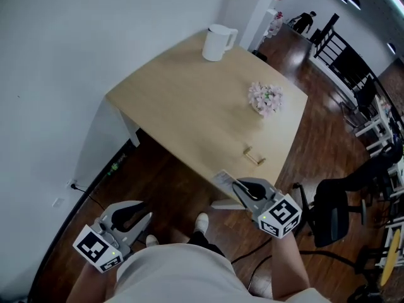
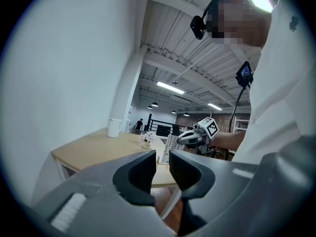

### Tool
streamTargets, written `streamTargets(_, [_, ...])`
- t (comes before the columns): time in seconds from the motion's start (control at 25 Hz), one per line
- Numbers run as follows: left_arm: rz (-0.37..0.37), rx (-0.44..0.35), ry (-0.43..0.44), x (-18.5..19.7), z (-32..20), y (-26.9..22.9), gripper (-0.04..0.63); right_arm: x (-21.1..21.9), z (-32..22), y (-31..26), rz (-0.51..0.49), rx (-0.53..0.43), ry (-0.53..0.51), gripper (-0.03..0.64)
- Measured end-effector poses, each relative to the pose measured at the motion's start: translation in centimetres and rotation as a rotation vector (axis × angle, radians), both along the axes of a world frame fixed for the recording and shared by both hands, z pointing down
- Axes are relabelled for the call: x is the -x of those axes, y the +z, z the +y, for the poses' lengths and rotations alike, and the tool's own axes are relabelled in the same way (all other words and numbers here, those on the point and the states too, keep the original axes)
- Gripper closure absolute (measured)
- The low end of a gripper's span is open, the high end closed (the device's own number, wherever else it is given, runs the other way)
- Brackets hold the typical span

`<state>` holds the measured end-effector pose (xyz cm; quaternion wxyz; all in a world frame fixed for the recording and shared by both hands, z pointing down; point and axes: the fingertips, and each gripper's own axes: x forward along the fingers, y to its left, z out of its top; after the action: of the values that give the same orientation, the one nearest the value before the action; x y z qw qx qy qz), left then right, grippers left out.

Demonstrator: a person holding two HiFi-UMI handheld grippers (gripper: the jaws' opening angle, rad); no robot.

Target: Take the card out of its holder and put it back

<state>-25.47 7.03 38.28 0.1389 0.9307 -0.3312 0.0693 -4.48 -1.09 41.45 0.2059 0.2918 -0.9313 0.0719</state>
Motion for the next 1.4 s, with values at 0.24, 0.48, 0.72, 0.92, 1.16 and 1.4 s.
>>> streamTargets(0.24, [0.002,-0.005,0.001,5.0,3.2,0.7,0.505,7.0,7.3,-1.5,-0.021,0.007,-0.045,0.595])
streamTargets(0.48, [-0.019,-0.004,0.018,8.0,6.2,1.2,0.505,12.5,14.0,-1.8,-0.032,0.026,-0.104,0.595])
streamTargets(0.72, [-0.024,-0.014,0.028,8.4,7.8,0.9,0.506,13.5,16.0,-3.0,-0.036,-0.001,-0.137,0.595])
streamTargets(0.92, [0.009,-0.014,0.037,7.3,8.0,0.5,0.506,11.5,15.3,-3.6,-0.038,-0.012,-0.101,0.595])
streamTargets(1.16, [0.024,-0.024,0.028,4.1,5.6,0.3,0.505,5.5,10.8,-3.4,-0.037,-0.026,-0.034,0.595])
streamTargets(1.4, [0.025,-0.024,0.018,-1.0,1.8,-0.1,0.505,-3.4,3.7,-3.1,-0.018,-0.049,0.036,0.595])
